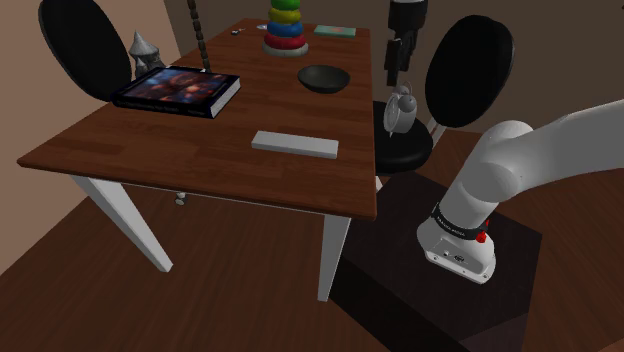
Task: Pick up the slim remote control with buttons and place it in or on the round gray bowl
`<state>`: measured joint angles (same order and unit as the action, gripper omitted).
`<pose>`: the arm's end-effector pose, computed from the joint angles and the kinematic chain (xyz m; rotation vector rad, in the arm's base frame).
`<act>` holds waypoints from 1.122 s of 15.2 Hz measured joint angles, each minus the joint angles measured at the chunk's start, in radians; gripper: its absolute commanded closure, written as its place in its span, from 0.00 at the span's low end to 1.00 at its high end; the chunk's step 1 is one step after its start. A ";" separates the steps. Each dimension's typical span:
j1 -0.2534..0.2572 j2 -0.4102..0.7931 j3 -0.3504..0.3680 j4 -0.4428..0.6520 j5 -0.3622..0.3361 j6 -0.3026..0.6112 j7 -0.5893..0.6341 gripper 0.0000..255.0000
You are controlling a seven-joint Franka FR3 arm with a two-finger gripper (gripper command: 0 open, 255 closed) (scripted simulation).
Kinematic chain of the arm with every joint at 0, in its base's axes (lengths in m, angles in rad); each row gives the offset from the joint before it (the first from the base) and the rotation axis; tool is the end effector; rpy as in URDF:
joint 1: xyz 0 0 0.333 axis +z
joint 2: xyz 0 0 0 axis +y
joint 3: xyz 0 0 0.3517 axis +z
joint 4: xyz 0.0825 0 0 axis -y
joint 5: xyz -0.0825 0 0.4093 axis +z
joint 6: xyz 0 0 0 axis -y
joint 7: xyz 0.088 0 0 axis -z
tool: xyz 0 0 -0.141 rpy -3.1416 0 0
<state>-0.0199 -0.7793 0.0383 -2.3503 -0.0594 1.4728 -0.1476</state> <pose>0.2947 -0.0002 0.5750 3.0496 0.2303 -0.1597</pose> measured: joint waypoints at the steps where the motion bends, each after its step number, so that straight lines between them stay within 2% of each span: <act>1: 0.000 0.000 0.000 0.000 0.000 0.000 0.000 0.00; 8: 0.056 0.091 0.085 -0.017 0.086 0.130 0.066 0.00; 17: 0.122 0.288 0.204 0.041 0.168 0.316 0.143 0.00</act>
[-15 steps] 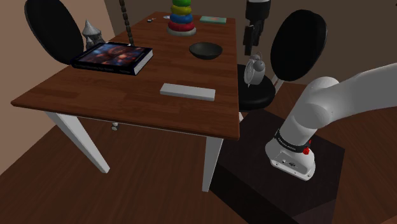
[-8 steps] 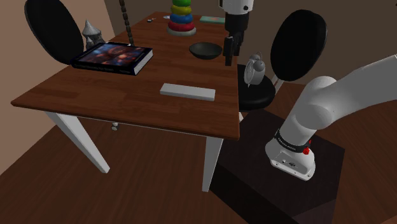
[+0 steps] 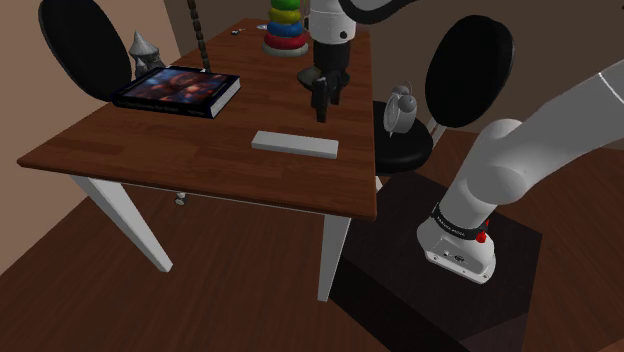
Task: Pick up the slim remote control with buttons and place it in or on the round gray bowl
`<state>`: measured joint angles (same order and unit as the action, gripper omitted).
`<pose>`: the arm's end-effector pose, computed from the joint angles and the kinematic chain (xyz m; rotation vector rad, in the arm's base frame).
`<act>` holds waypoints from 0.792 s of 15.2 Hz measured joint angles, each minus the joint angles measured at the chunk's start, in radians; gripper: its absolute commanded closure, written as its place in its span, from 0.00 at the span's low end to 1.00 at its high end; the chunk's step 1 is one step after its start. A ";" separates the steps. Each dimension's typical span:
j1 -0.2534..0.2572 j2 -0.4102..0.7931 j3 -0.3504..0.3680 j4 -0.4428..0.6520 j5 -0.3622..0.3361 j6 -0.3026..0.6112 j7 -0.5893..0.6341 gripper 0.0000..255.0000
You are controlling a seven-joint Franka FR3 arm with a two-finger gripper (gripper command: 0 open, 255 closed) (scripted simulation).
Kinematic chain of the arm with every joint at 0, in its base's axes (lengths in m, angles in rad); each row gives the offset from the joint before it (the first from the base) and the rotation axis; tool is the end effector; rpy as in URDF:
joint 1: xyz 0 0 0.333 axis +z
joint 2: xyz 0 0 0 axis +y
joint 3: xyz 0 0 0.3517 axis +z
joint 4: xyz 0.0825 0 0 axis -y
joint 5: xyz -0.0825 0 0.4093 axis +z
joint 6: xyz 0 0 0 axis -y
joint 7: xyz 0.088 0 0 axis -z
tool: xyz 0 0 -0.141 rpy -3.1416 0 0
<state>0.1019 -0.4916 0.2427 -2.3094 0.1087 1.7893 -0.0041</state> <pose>0.3793 0.1594 0.5115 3.0935 0.4563 -0.0586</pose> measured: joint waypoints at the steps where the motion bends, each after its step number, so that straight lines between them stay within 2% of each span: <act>1: 0.006 0.024 0.012 0.009 0.005 0.020 0.006 0.00; 7: 0.040 0.173 0.094 0.084 0.020 0.127 0.067 0.00; 12: 0.046 0.203 0.110 0.057 0.020 0.190 0.078 0.00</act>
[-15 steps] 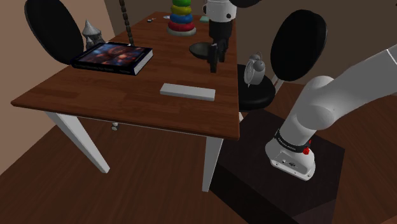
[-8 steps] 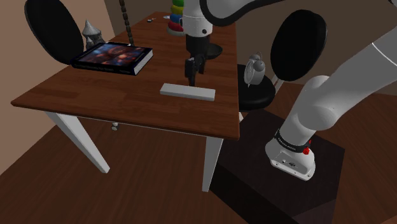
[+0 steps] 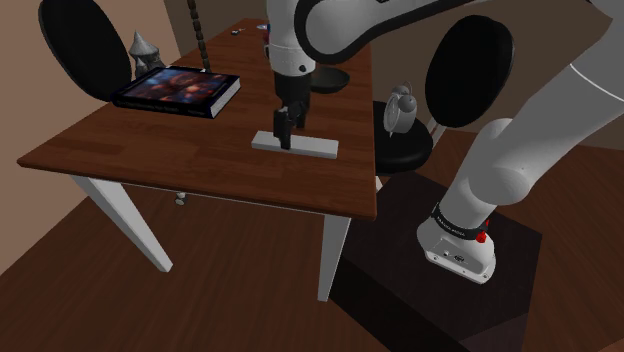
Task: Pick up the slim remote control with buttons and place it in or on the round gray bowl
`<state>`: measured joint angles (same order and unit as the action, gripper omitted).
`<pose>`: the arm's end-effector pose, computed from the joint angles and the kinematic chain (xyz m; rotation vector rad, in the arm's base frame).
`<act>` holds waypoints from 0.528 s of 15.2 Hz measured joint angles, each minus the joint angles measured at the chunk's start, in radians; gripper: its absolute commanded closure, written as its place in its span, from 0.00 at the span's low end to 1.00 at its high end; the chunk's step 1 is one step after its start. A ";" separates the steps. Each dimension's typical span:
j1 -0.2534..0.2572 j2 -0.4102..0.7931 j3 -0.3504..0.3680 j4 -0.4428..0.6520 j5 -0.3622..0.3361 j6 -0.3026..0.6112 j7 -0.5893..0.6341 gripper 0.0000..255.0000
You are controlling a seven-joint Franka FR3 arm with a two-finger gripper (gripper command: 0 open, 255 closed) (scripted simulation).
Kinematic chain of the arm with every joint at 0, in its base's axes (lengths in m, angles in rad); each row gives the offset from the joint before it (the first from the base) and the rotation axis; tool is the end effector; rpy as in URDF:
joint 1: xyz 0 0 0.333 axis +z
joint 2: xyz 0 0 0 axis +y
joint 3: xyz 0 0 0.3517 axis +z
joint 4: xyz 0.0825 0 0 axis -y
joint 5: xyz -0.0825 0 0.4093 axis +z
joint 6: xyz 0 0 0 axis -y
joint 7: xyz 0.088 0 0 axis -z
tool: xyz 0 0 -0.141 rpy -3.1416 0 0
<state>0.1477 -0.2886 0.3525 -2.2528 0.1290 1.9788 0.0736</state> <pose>0.4136 0.2474 0.4640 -3.0714 -0.5617 0.0082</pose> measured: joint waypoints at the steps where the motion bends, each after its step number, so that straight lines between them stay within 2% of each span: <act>1: 0.001 0.000 0.002 -0.013 0.001 0.013 0.001 0.00; 8: 0.002 0.012 0.006 -0.036 0.000 0.049 0.002 0.00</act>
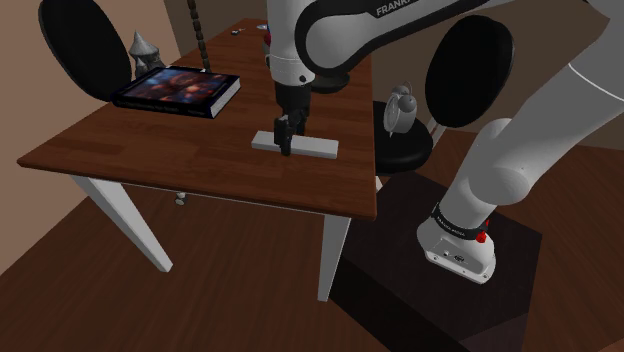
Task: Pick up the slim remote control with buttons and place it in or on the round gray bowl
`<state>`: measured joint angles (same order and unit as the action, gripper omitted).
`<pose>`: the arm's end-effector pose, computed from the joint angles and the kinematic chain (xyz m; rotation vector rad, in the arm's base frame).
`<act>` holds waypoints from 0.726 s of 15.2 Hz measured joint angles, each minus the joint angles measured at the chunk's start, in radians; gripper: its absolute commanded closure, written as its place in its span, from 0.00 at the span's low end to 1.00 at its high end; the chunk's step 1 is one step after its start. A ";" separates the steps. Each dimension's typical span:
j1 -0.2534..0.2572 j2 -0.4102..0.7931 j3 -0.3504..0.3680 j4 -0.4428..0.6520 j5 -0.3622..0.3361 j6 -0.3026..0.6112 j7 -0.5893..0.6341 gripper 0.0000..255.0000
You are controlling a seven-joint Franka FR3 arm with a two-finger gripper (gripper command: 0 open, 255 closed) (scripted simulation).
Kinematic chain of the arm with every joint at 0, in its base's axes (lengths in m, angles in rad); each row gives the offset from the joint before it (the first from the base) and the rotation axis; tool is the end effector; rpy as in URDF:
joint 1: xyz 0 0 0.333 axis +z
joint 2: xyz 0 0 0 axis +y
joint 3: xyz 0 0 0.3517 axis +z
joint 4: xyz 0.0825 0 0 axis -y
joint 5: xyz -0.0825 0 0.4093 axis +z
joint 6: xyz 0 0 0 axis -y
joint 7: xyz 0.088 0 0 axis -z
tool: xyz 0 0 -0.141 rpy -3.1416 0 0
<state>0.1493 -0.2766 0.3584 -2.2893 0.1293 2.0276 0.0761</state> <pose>0.4127 0.2480 0.4447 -3.0711 -0.5619 0.0075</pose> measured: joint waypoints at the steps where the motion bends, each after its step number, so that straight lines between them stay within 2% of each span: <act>1: 0.000 0.000 0.000 0.000 0.000 0.000 0.000 0.00; 2: 0.000 0.000 0.000 0.000 0.000 0.000 0.000 1.00; 11: 0.000 -0.001 0.000 0.001 0.000 0.001 -0.001 1.00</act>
<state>0.1496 -0.2777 0.3587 -2.2887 0.1290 2.0286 0.0755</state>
